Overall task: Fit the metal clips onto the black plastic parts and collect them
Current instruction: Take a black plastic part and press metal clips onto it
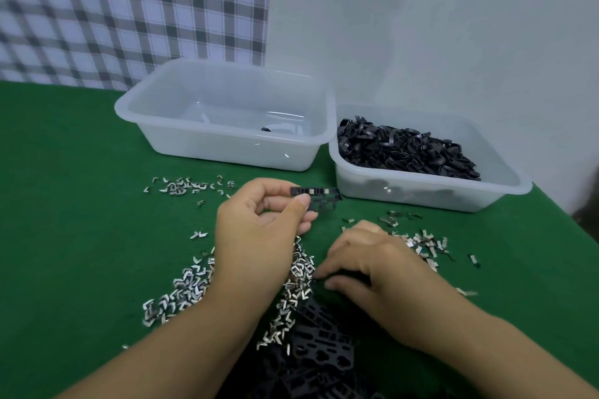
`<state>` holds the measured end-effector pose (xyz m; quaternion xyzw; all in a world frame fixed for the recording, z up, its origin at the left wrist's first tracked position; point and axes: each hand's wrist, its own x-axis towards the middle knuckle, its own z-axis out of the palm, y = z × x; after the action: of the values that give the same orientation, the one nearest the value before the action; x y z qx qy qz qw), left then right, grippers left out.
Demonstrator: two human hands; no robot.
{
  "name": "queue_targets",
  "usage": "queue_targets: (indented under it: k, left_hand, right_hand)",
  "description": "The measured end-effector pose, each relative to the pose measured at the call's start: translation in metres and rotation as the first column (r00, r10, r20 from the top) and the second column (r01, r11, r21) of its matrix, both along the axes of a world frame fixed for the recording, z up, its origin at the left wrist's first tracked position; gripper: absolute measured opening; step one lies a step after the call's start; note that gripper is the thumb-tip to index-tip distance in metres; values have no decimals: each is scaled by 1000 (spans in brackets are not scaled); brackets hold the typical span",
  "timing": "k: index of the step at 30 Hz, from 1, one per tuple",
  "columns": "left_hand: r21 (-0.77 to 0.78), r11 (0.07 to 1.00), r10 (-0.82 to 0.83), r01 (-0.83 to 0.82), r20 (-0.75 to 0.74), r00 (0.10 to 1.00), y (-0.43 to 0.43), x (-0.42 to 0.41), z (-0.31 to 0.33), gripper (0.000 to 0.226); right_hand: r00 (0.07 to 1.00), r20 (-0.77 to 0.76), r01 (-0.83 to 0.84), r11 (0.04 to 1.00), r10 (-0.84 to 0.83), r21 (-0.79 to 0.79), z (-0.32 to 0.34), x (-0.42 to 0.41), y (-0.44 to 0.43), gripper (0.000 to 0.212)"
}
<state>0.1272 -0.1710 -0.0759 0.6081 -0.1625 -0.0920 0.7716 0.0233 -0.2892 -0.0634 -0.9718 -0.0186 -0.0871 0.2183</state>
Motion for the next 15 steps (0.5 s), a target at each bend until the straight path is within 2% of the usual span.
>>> queue_targets:
  k: [7,10,12,15]
  left_hand:
    - [-14,1000,-12,12,-17,1000,-1,-1,2,15]
    - [-18,1000,-25,24,-34,999,-1,-2,2,15]
    - [-18,999,-49,48,-52,997,-1,-2,2,13]
    - [-1,995,-99,99,-61,993,-1,-4,2,12]
  right_hand:
    - [1000,21,1,1000,-1,-3,-6,9,4,2]
    - [999,46,-3,1000,3,-11,-9,8,6,4]
    - [991,114,68,996,-73,51,-7,4,5,5]
    - [927,290,183,962,-238,204,-2,-2,3,3]
